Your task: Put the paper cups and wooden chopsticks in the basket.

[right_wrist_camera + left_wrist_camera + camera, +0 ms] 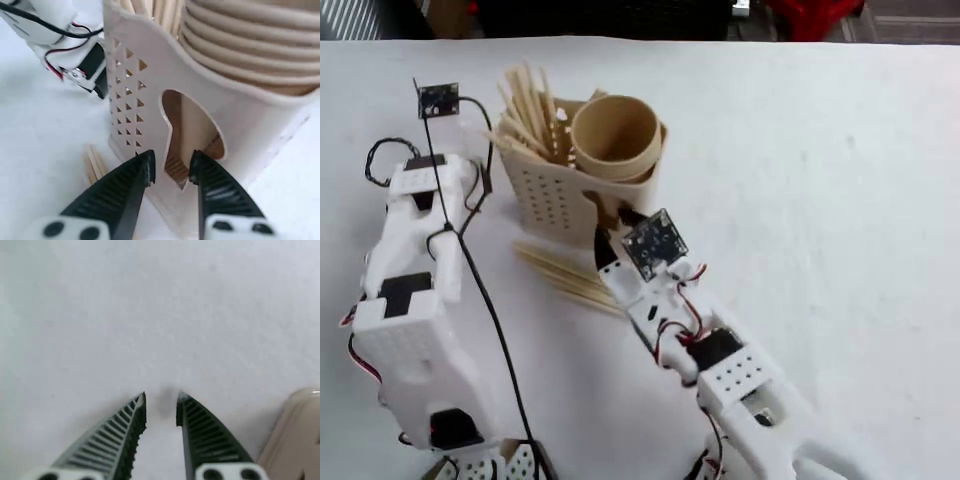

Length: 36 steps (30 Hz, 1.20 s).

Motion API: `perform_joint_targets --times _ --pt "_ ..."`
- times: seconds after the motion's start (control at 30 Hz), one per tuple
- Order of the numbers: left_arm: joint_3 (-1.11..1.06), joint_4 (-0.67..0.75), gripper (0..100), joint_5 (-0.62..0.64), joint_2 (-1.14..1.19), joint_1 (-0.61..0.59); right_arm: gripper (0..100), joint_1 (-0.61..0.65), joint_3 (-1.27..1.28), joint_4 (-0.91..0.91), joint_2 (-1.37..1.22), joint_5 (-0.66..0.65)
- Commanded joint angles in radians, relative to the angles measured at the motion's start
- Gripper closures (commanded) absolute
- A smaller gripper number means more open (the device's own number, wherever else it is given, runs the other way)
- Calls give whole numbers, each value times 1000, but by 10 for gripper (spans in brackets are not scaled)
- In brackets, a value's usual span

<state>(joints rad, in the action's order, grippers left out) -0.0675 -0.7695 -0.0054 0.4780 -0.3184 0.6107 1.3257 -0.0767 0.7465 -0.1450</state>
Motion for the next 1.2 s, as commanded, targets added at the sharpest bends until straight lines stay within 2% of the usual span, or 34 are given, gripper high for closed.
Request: perform_joint_targets --times 0.0,0.43,0.7,0.93,1.07,1.17 --pt "41 18 880 -3 -10 -8 868 -53 -31 -42 -41 -9" --pt "38 17 880 -3 -10 -8 868 -189 -84 -2 -44 -11" --pt "40 18 880 -3 -8 -8 865 -199 -91 407 -1 -11" --pt "40 18 880 -3 -8 -8 865 -249 -310 1047 338 -25" --pt "38 18 880 -3 -8 -8 865 -177 -400 1193 346 -216" --pt "35 18 880 -3 -8 -16 865 -93 -433 1242 260 -298"
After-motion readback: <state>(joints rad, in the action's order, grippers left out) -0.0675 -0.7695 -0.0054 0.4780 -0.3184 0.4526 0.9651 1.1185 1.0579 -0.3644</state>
